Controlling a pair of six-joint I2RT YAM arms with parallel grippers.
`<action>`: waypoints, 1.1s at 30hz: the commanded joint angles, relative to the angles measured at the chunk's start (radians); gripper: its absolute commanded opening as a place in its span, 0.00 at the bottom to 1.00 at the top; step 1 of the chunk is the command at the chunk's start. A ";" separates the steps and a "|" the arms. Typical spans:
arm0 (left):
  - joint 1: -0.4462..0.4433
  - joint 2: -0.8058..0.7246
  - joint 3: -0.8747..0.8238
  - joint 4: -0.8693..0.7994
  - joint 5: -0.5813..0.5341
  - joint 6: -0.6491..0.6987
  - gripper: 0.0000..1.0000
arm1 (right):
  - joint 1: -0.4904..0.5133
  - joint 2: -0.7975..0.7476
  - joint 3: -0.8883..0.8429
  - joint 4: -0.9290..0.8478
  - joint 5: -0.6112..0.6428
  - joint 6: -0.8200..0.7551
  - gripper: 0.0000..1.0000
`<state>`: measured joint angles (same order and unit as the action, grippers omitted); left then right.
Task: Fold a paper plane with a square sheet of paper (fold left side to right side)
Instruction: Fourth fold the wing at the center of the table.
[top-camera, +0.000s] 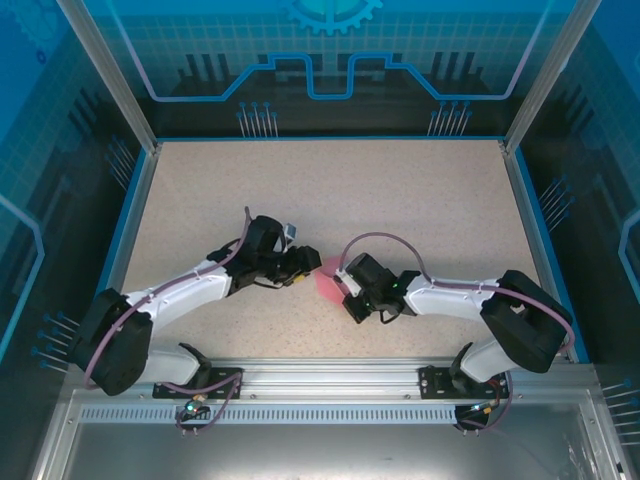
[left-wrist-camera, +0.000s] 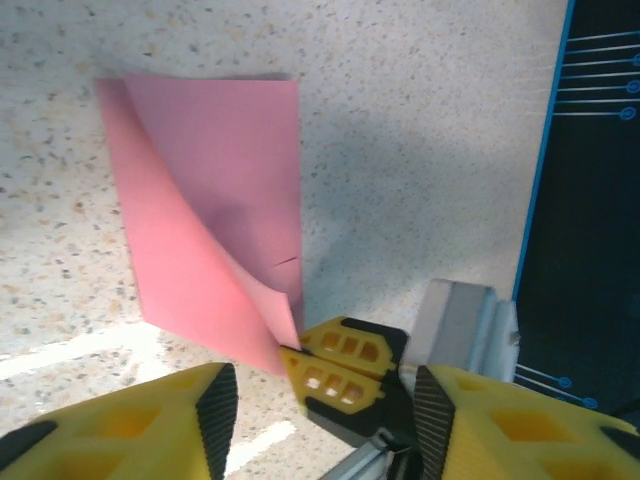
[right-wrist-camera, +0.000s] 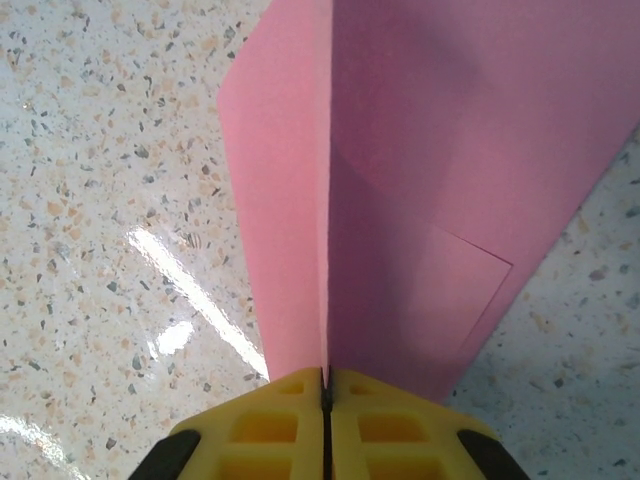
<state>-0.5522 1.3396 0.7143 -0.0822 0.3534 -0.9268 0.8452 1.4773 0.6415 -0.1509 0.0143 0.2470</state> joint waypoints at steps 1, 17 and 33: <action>0.005 0.021 -0.031 -0.002 0.006 0.014 0.43 | -0.038 -0.016 -0.033 0.038 -0.106 0.026 0.07; -0.060 0.306 0.083 0.138 0.086 -0.001 0.35 | -0.195 -0.034 -0.088 0.132 -0.399 0.075 0.06; -0.086 0.431 0.144 0.142 0.086 -0.003 0.38 | -0.260 0.046 -0.091 0.150 -0.498 0.124 0.06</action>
<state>-0.6277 1.7512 0.8307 0.0673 0.4271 -0.9382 0.6018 1.5013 0.5613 -0.0128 -0.4442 0.3538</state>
